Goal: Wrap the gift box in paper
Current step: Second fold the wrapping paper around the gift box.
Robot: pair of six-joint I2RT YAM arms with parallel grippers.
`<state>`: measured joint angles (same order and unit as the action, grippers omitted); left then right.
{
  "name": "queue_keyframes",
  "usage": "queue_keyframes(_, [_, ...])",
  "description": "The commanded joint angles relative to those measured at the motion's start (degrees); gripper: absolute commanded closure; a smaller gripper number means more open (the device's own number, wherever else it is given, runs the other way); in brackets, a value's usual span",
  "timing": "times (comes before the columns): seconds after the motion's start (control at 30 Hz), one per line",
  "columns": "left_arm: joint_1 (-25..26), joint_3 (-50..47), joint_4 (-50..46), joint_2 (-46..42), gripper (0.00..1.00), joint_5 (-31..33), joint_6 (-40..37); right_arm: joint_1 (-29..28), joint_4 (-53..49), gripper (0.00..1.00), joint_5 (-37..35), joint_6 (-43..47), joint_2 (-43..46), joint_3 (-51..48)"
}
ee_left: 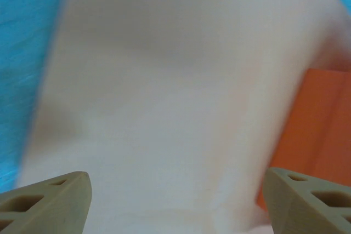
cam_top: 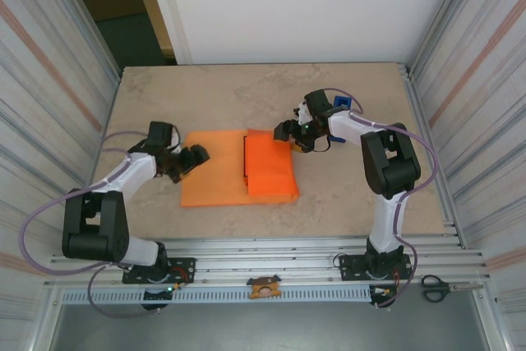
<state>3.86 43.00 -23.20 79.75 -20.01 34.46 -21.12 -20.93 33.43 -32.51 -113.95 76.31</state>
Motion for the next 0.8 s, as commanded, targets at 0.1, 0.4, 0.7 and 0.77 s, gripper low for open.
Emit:
queue_keyframes(0.1, [-3.24, -5.11, -3.85, -5.06, 0.17, 5.32, 1.13, -0.67, -8.43, 0.26, -9.87, 1.04, -2.07, -3.76])
queue_keyframes(0.4, [-3.77, -8.45, -1.13, -3.64, 0.20, 1.30, 0.83, -0.69, -8.45, 0.26, -9.88, 0.89, -2.02, -3.86])
queue_keyframes(0.7, [-3.77, -8.79, 3.73, -4.05, 0.35, -7.03, -1.19, -0.67, -8.52, 0.27, -9.96, 0.96, -1.87, -3.98])
queue_keyframes(0.77, [-3.77, -8.73, 4.19, -4.43, 0.33, -7.49, -1.15, -0.67, -8.56, 0.27, -9.88, 0.96, -1.84, -3.97])
